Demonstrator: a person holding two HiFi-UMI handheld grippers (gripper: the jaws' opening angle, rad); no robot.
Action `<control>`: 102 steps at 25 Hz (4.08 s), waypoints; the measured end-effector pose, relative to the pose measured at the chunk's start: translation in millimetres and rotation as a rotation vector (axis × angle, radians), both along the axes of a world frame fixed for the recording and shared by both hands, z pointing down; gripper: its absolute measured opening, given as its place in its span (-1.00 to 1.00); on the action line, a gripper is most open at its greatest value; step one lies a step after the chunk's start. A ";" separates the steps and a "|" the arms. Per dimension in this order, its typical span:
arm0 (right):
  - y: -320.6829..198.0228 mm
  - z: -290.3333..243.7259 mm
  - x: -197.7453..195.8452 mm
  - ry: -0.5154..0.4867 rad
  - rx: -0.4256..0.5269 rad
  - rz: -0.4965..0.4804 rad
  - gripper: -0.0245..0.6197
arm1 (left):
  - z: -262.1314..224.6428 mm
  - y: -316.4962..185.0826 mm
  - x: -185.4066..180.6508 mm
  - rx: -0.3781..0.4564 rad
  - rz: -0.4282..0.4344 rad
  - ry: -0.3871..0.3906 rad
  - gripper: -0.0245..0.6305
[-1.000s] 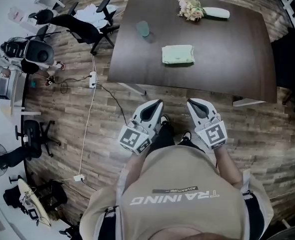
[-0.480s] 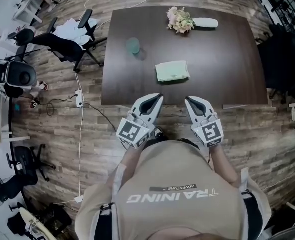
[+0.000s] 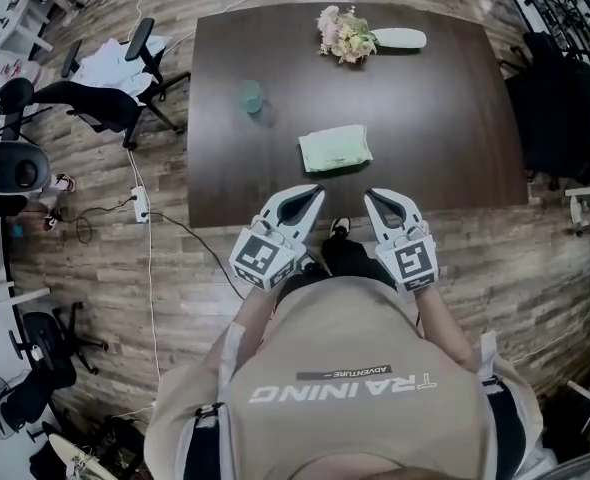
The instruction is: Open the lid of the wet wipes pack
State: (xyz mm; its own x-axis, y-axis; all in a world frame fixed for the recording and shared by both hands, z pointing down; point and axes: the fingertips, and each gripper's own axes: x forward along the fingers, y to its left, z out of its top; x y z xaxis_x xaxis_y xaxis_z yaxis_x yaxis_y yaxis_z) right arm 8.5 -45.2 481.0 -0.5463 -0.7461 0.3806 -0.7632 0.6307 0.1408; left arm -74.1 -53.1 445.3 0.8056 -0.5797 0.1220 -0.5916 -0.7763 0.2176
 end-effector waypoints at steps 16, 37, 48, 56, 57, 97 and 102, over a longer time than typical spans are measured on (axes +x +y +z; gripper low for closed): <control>-114.4 44.8 25.8 -0.079 -0.040 -0.128 -0.88 | 32.4 -102.7 40.4 -0.105 -0.035 -0.093 -0.90; -125.2 147.1 -14.4 0.300 -0.158 -0.335 -0.88 | 225.1 -130.4 15.0 -0.479 0.059 -0.310 -0.90; -119.6 178.4 -12.5 0.534 -0.146 -0.408 -0.87 | 252.5 -134.1 18.8 -0.492 0.161 -0.417 -0.90; -115.4 197.5 -16.3 0.655 -0.133 -0.503 -0.56 | 251.8 -133.1 20.0 -0.498 0.136 -0.394 -0.90; -115.3 199.5 -16.1 0.679 -0.125 -0.516 -0.56 | 251.7 -132.8 19.9 -0.498 0.132 -0.395 -0.90; -152.6 146.2 -19.6 0.325 -0.243 -0.513 -0.79 | 251.8 -132.3 16.3 -0.500 0.042 -0.436 -0.90; -175.7 140.7 -17.5 0.280 -0.199 -0.462 -0.79 | 252.2 -138.1 19.0 -0.513 0.040 -0.450 -0.90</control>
